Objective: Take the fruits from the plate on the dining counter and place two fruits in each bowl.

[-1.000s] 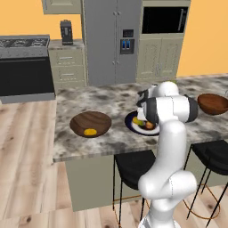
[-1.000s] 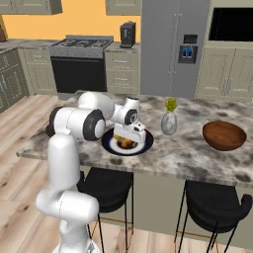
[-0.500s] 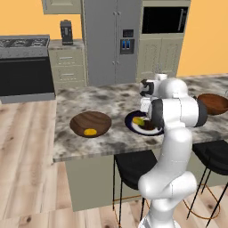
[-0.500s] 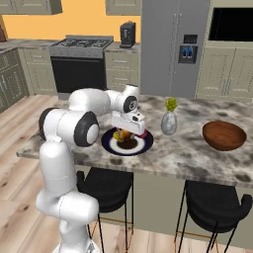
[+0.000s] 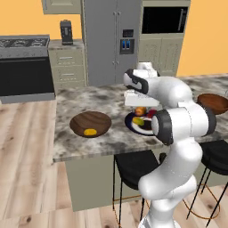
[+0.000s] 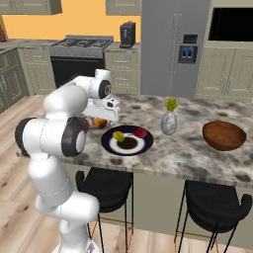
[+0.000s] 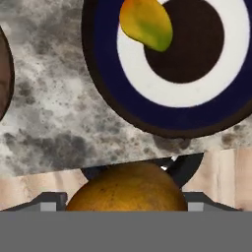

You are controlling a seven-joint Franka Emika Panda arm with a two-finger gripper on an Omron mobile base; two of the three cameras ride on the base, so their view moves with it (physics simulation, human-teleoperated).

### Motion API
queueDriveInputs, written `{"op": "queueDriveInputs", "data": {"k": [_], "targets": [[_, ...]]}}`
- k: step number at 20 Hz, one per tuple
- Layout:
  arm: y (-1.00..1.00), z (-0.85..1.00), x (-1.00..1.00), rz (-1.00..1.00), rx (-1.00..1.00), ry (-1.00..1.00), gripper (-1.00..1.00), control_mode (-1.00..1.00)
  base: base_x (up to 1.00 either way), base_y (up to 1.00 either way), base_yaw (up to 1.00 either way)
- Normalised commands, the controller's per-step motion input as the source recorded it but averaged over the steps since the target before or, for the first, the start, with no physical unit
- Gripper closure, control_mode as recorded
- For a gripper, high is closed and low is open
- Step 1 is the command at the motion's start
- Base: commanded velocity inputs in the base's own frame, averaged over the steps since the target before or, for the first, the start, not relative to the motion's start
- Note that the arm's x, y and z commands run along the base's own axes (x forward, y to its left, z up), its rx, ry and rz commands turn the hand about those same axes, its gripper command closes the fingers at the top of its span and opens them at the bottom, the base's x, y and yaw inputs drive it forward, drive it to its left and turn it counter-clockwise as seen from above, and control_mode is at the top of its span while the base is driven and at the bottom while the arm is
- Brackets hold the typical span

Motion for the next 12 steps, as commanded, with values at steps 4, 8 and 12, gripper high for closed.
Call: {"op": "queueDriveInputs", "data": {"k": [4, 8, 12], "targets": [[1.00, 0.31, 0.12, 0.32, 0.03, 0.10, 1.00, -1.00, 0.00, 0.00, 0.00], [1.00, 0.07, 0.39, 0.40, 0.12, 0.12, 1.00, -1.00, 0.00, 0.00, 0.00], [1.00, -0.08, 0.63, 0.37, 0.12, 0.03, 1.00, -1.00, 0.00, 0.00, 0.00]]}}
